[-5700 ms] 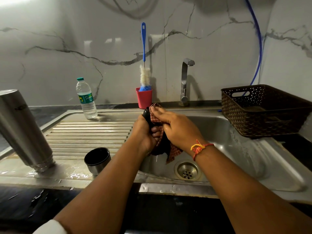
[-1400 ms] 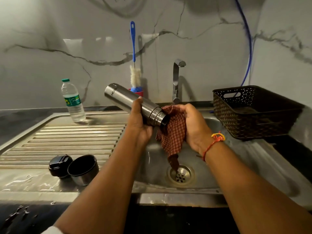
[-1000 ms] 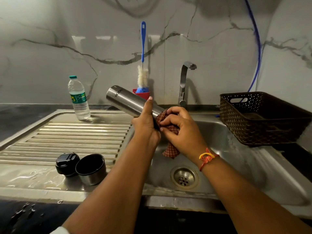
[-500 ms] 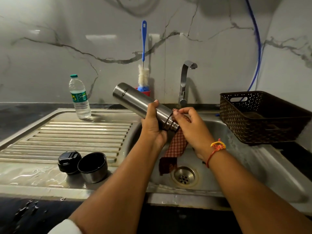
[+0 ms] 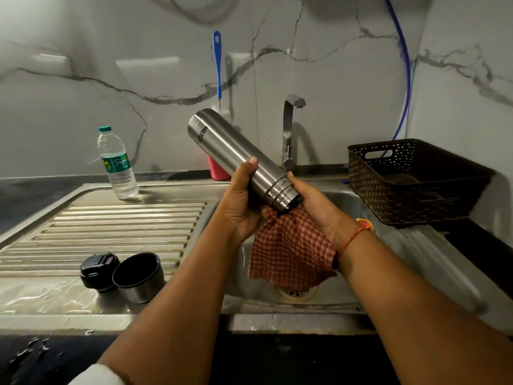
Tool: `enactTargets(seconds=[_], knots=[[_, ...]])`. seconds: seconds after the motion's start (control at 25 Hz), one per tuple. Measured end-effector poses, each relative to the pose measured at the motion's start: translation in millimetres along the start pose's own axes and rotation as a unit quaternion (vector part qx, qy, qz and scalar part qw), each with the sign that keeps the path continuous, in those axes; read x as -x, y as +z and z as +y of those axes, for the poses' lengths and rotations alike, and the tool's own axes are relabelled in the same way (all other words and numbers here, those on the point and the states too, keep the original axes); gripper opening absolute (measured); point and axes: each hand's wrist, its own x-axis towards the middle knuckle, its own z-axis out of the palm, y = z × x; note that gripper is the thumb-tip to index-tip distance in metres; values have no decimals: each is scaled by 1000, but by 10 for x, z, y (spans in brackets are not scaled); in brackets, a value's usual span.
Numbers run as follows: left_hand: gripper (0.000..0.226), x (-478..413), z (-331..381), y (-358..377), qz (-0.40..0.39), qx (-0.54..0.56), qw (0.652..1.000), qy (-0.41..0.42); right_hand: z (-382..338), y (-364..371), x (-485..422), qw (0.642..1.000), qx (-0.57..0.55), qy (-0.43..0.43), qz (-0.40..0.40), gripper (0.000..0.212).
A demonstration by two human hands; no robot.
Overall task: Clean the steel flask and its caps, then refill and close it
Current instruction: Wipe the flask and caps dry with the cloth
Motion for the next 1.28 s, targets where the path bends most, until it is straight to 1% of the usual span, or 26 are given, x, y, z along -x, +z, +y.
enactTargets(seconds=[0.08, 0.16, 0.2, 0.24, 0.28, 0.32, 0.36, 0.44, 0.48, 0.52, 0.56, 0.6, 0.64, 0.68, 0.72, 0.76, 0.8, 0.84, 0.92, 1.0, 1.08, 1.12, 1.2, 1.24, 1.28], knots=[[46, 23, 37, -10, -9, 17, 1000, 1, -7, 1, 46, 1000, 5, 12, -29, 55], [47, 16, 80, -31, 7, 25, 1000, 12, 2, -23, 43, 999, 38, 18, -21, 54], [46, -19, 90, -48, 23, 12, 999, 23, 11, -41, 31, 997, 82, 2, 9, 55], [42, -50, 95, -57, 41, -11, 998, 35, 20, -62, 17, 987, 149, -30, 55, 57], [37, -63, 103, -48, 63, -33, 997, 42, 26, -89, -3, 962, 238, -79, 106, 58], [33, -72, 103, -29, 92, -42, 994, 39, 32, -94, -2, 920, 338, -135, 145, 58], [35, -84, 97, -17, 119, -34, 992, 27, 43, -98, 0, 864, 438, -184, 167, 59], [55, -97, 86, -2, 142, 34, 989, -12, 74, -90, -12, 741, 600, -247, 171, 64], [65, -89, 75, -8, 148, 66, 987, -23, 93, -69, -21, 697, 647, -261, 164, 66], [70, -95, 51, -25, 150, 82, 985, -30, 105, -47, -40, 665, 679, -265, 163, 66], [68, -94, 25, -40, 146, 86, 985, -33, 112, -26, -52, 647, 696, -263, 166, 66], [63, -85, 6, -53, 142, 85, 986, -30, 120, -17, -61, 647, 698, -253, 170, 66], [60, -60, 4, -57, 134, 87, 987, -21, 123, -16, -60, 675, 675, -243, 171, 66], [59, -46, 11, -60, 120, 98, 988, -7, 122, -23, -56, 723, 630, -231, 164, 63], [60, -32, 28, -53, 99, 113, 989, 5, 116, -35, -42, 775, 574, -220, 147, 55], [60, -24, 48, -45, 72, 123, 990, 16, 115, -50, -32, 818, 525, -201, 122, 43], [59, -14, 63, -36, 51, 124, 991, 20, 115, -50, -10, 853, 482, -174, 97, 34], [54, -14, 64, -20, 37, 115, 992, 23, 106, -50, 7, 882, 442, -145, 75, 29], [52, -20, 50, -12, 38, 96, 994, 30, 69, -58, 29, 927, 359, -101, 35, 30], [66, -41, 45, -50, 52, 84, 994, 51, 43, -74, 42, 958, 279, -63, 2, 37], [79, -96, 51, -111, 57, 84, 992, 71, 15, -83, 59, 980, 198, -16, 2, 36], [78, -102, 53, -124, 58, 88, 992, 74, -1, -91, 55, 989, 149, 9, 1, 34], [68, -115, 63, -135, 77, 91, 990, 71, -39, -136, 19, 997, 62, 46, -18, 44], [68, -124, 66, -133, 89, 92, 989, 69, -60, -158, -8, 998, 33, 57, -24, 50], [73, -123, 70, -130, 92, 101, 989, 64, -72, -170, -27, 998, 8, 65, -23, 52]])
